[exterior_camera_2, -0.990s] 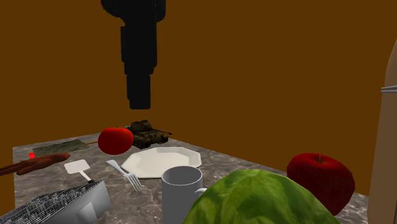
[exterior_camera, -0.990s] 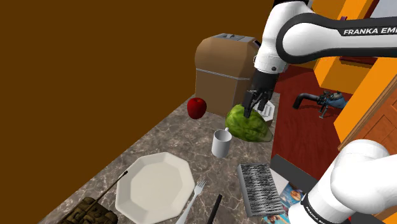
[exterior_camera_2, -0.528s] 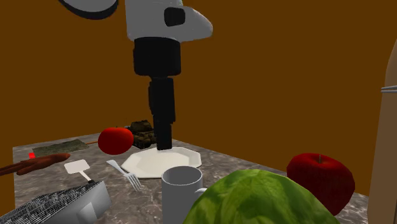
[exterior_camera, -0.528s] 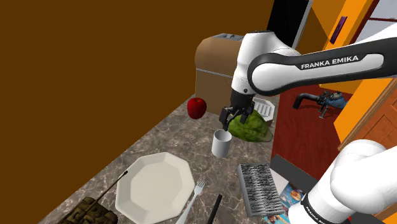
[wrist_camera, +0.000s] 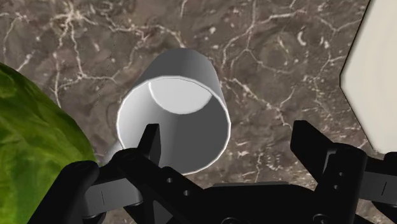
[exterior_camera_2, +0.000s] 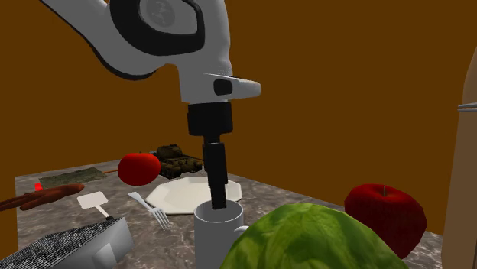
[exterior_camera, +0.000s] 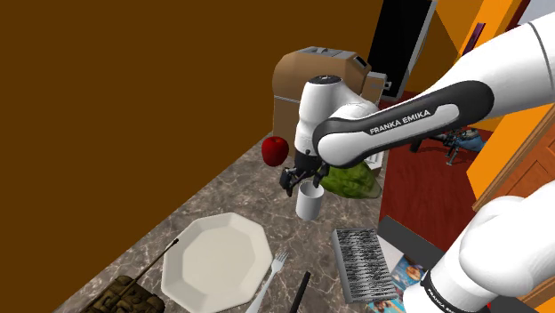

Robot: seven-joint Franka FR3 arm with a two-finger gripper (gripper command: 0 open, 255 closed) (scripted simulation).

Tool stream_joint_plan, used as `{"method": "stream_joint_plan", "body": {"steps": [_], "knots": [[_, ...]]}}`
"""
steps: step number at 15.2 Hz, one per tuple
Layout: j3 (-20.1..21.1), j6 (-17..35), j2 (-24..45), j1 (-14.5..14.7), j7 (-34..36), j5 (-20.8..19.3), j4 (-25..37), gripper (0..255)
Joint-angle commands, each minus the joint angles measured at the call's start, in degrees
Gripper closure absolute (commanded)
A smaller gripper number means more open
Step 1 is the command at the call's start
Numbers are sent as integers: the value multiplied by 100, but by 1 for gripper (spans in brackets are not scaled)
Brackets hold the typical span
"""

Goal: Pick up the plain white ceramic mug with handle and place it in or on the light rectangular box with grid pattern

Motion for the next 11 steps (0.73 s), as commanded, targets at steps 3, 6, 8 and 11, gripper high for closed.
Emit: {"method": "stream_joint_plan", "body": {"steps": [3,6,8,11], "knots": [[71,376,244,-46,119,-87,-127,0],[113,697,465,-88,186,-173,-236,0],[113,697,465,-88,186,-172,-237,0],[113,697,465,-88,186,-173,-236,0]]}}
